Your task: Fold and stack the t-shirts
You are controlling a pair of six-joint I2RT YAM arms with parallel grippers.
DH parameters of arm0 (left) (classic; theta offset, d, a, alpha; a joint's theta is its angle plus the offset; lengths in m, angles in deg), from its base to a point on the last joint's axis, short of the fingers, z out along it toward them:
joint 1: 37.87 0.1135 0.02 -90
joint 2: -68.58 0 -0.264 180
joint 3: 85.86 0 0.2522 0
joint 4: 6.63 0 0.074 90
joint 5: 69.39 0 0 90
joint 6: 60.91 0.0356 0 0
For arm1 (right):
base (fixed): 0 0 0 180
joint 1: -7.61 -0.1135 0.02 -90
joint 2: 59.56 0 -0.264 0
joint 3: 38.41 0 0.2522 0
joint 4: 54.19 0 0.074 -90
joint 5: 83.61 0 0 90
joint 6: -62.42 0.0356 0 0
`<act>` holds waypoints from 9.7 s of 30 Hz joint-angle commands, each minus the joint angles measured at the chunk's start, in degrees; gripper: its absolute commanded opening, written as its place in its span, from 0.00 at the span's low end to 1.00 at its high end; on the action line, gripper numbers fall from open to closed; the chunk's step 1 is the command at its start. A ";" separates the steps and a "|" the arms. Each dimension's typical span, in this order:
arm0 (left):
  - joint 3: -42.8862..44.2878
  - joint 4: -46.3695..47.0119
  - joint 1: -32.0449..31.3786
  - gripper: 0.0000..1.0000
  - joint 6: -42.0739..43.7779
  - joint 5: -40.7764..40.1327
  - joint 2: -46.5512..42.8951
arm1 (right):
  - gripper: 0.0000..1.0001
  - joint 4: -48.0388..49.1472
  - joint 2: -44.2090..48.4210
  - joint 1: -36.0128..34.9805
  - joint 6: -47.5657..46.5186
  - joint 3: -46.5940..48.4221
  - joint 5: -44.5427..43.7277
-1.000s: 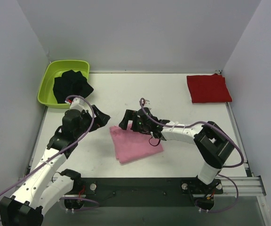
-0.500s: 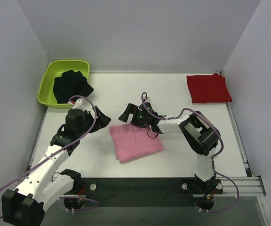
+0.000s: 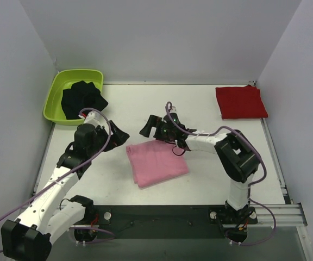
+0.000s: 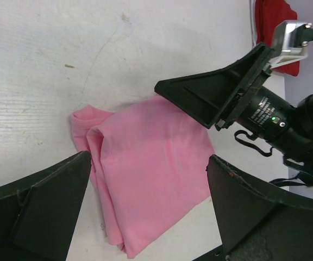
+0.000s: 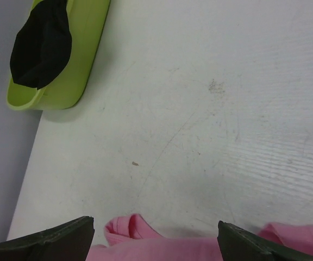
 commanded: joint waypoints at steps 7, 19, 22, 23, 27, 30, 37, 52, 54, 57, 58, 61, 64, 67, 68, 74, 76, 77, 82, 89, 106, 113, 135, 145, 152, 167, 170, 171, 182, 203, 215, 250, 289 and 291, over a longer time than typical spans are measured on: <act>4.50 5.37 0.04 0.97 -0.93 4.76 1.33 | 1.00 -34.24 18.17 5.70 -21.54 17.51 -27.67; 1.34 20.31 -8.92 0.97 -3.39 5.21 15.12 | 1.00 -48.84 13.01 25.20 -19.44 24.90 -34.29; 0.55 24.00 -10.32 0.97 -3.92 5.73 18.20 | 1.00 -50.87 8.44 28.56 -19.52 29.20 -33.49; 0.55 24.36 -10.50 0.97 -4.10 6.00 19.69 | 1.00 -51.31 7.38 30.57 -19.61 30.17 -33.23; 0.55 25.59 -11.12 0.97 -3.92 7.23 22.16 | 1.00 -50.96 2.37 35.41 -18.29 33.60 -31.39; -0.16 26.03 -11.56 0.97 -3.75 8.02 22.87 | 1.00 -48.85 -1.67 38.57 -18.12 35.53 -30.33; 1.51 22.61 -11.73 0.98 -1.03 7.23 23.83 | 1.00 -48.59 -12.83 43.32 -16.63 45.28 -23.31; 6.61 21.37 -11.65 0.97 0.39 8.02 31.22 | 1.00 -49.89 -21.90 45.27 -9.51 51.09 -10.03; 6.35 21.29 -11.65 0.97 0.39 8.02 30.95 | 1.00 -51.30 -22.95 45.44 -7.31 51.01 -8.19; 5.91 21.11 -11.65 0.97 0.30 7.94 30.43 | 1.00 -53.42 -24.18 45.44 -5.29 50.83 -6.95; 5.82 21.02 -11.65 0.97 0.30 7.93 29.99 | 1.00 -54.12 -24.27 45.53 -4.93 50.13 -6.60; 5.12 20.76 -11.56 0.97 0.30 7.67 28.76 | 1.00 -54.21 -23.66 45.62 -3.44 47.68 -5.90; 4.33 20.23 -11.56 0.97 0.21 7.41 27.18 | 1.00 -54.21 -23.13 45.62 -2.30 45.31 -5.02; 3.27 19.88 -11.56 0.97 0.03 6.97 25.34 | 1.00 -54.04 -21.99 45.53 -1.94 43.45 -4.84; 2.57 19.79 -11.56 0.97 -0.05 6.71 24.89 | 1.00 -53.95 -21.03 45.53 -1.59 41.53 -4.66; 1.07 18.91 -11.56 0.97 -0.58 6.35 21.20 | 1.00 -48.06 -14.45 44.65 1.31 30.72 -3.87; 0.37 18.65 -11.56 0.98 -0.76 6.35 19.71 | 1.00 -46.75 -13.03 44.21 2.44 27.02 -4.22; 0.11 18.47 -11.56 0.97 -0.93 6.18 19.27 | 1.00 -46.22 -11.54 43.69 2.80 25.88 -4.22; -2.17 17.51 -11.56 0.97 -1.55 6.00 15.15 | 1.00 -42.35 -7.75 41.58 5.09 17.98 -5.54; -4.29 15.75 -11.65 0.98 -1.99 5.21 9.69 | 1.00 -39.80 -5.30 37.81 9.39 13.40 -6.50; -6.31 2.57 -11.73 0.97 -2.34 2.84 -1.39 | 1.00 -35.41 8.93 33.14 3.52 7.95 -17.93; -9.02 -1.65 -11.82 0.98 -4.44 1.25 -0.69 | 1.00 -37.04 19.67 27.61 -7.47 6.44 -21.62; -18.97 1.25 -31.23 0.98 -29.23 -8.04 2.91 | 1.00 -35.84 31.27 15.03 -11.44 -6.20 -24.00; -15.19 0.99 -33.01 0.93 -32.57 -13.51 13.54 | 1.00 -34.96 36.46 15.03 -10.82 -10.07 -23.56; -16.85 2.83 -32.92 0.58 -34.94 -14.56 15.04 | 1.00 -34.96 37.43 15.21 -10.47 -11.22 -22.86; -18.44 -0.32 -31.43 0.00 -32.58 -18.34 10.92 | 1.00 -34.26 30.42 14.77 -12.92 -7.54 -15.13; -18.96 -4.11 -29.14 0.00 -31.17 -18.44 6.62 | 0.99 -36.10 24.19 14.42 -14.33 -4.20 -9.25; -19.31 -4.46 -28.18 0.00 -30.73 -18.17 5.56 | 0.99 -36.11 22.76 14.33 -14.68 -3.41 -7.75; -24.50 -6.40 -20.09 0.00 -27.48 -13.25 -0.95 | 0.96 -31.81 11.76 8.97 -11.44 -1.81 0.44; -26.88 -2.36 -17.54 0.00 -25.72 -9.82 -0.25 | 0.94 -22.39 3.25 3.17 -6.87 -1.30 -0.09; -27.32 -1.92 -15.87 0.00 -24.49 -8.86 -0.78 | 0.65 -25.03 2.36 0.53 -7.66 -0.06 -1.94; -6.41 5.20 -14.02 0.00 -15.09 -4.11 10.56 | 0.00 -41.37 13.78 5.62 -14.42 13.20 -10.64; 53.18 17.51 -23.86 0.00 -12.18 4.15 61.79 | 0.00 -57.81 5.26 32.69 -18.29 50.56 -6.16; 56.08 17.07 -24.30 0.00 -12.10 4.85 65.30 | 0.00 -57.99 4.64 33.57 -18.55 51.27 -6.85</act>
